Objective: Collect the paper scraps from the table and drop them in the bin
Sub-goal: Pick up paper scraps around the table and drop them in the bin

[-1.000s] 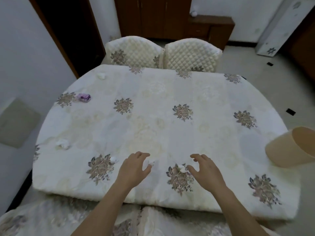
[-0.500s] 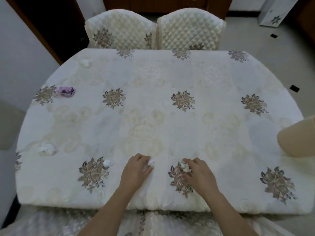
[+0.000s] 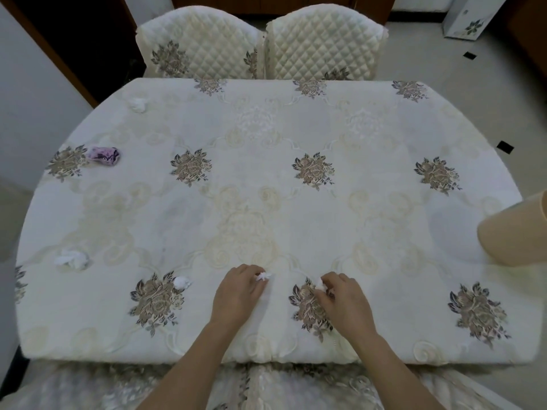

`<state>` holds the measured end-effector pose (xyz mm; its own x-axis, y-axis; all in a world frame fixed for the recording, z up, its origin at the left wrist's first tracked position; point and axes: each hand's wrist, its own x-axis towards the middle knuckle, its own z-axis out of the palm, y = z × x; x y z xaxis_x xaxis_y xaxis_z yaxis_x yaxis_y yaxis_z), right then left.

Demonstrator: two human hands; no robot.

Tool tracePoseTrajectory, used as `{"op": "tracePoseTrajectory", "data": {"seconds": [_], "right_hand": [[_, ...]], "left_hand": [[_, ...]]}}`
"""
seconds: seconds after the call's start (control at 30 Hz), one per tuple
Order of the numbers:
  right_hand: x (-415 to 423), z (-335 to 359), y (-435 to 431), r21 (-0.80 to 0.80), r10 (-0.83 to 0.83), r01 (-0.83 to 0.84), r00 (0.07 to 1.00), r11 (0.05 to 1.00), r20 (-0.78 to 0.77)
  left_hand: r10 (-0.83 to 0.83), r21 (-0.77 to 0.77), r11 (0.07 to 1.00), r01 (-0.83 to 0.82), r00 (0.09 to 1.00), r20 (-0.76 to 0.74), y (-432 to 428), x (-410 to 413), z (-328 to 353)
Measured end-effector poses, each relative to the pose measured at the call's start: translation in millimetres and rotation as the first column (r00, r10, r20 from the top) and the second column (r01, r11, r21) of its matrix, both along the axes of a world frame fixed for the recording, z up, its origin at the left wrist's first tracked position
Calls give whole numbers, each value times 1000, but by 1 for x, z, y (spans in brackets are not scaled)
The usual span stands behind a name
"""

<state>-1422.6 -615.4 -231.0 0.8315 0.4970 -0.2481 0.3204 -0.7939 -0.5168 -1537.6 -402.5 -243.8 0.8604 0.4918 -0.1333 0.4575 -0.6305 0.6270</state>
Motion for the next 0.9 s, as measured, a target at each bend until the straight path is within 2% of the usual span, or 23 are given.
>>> {"op": "tracePoseTrajectory", "data": {"seconds": [0.17, 0.27, 0.43, 0.67, 0.9], "right_hand": [[9, 28, 3, 132, -150, 156, 987, 979, -52], [15, 53, 5, 223, -182, 186, 983, 957, -39], [22, 105, 9, 357, -217, 206, 976, 911, -10], [24, 163, 3, 499, -213, 148, 974, 854, 75], [11, 192, -10, 546, -183, 72, 971, 835, 152]], "left_hand": [[159, -225, 966, -129, 980, 122, -7, 10, 37], [195, -272, 952, -138, 961, 196, -12, 17, 64], [243, -290, 945, -149, 916, 320, -24, 23, 114], [276, -244, 953, -180, 847, 454, -45, 20, 171], [269, -202, 961, -188, 806, 527, -68, 13, 202]]}}
